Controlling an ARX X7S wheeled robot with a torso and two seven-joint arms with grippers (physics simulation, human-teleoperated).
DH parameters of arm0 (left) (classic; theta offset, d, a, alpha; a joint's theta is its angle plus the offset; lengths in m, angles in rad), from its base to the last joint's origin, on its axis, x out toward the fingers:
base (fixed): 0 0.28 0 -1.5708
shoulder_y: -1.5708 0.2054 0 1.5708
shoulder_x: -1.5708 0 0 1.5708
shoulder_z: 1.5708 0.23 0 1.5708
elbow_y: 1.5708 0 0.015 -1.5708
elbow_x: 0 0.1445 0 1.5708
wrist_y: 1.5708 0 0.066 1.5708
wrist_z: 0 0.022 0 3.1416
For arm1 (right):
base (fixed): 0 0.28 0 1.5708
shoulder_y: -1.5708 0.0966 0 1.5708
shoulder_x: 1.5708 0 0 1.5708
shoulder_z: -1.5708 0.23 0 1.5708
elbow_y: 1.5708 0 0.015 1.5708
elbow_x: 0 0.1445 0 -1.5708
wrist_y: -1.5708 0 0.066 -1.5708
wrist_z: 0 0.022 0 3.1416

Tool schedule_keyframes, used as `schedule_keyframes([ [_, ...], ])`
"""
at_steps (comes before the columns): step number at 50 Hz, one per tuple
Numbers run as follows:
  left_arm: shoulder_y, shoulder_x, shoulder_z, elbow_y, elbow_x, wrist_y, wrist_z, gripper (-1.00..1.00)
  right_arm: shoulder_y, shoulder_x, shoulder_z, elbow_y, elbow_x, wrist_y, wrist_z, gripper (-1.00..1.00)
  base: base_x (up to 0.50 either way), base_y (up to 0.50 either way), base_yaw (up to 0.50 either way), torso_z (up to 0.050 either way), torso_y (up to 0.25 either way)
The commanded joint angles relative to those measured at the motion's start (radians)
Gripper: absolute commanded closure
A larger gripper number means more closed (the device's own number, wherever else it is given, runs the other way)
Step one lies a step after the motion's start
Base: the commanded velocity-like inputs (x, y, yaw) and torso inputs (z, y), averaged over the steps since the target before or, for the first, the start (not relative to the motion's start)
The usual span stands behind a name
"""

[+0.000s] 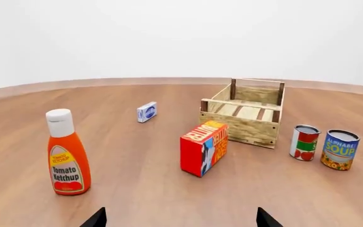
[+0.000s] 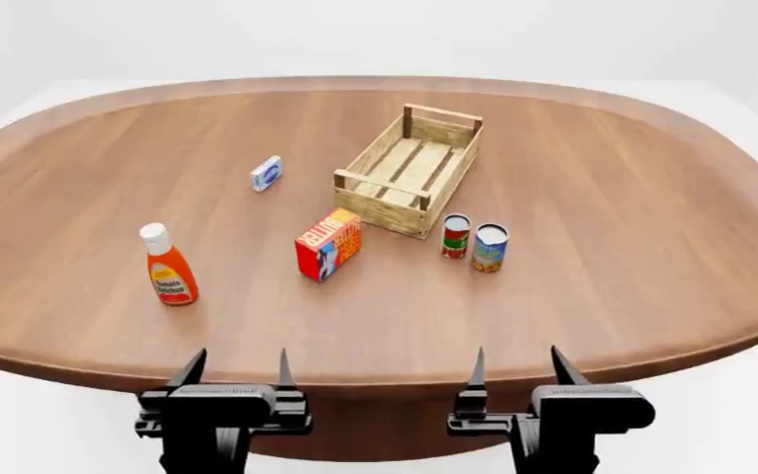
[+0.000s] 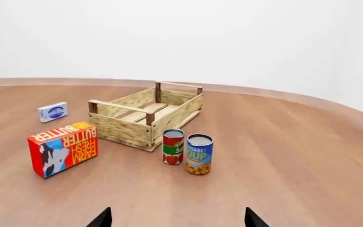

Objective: Pick up the ketchup, and put it in the wooden tray.

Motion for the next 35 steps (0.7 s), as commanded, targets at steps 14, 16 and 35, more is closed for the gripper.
schedule_keyframes([
  [14,-0.119,-0.084,0.033,0.294,-0.098,-0.363,0.007,-1.0,0.143,0.105,-0.012,-0.386,0.027,0.481,-0.022,-1.0,0.0,0.0,0.0,0.0,0.0],
  [16,-0.136,-0.091,0.035,0.318,-0.108,-0.397,0.011,-1.0,0.164,0.114,-0.012,-0.411,0.03,0.527,-0.027,-1.0,0.0,0.0,0.0,0.0,0.0],
  [35,-0.363,-0.134,0.027,0.492,-0.206,-0.701,0.02,-1.0,0.41,0.189,-0.026,-0.542,0.077,0.889,-0.09,-1.0,0.04,0.0,0.0,0.0,0.0],
])
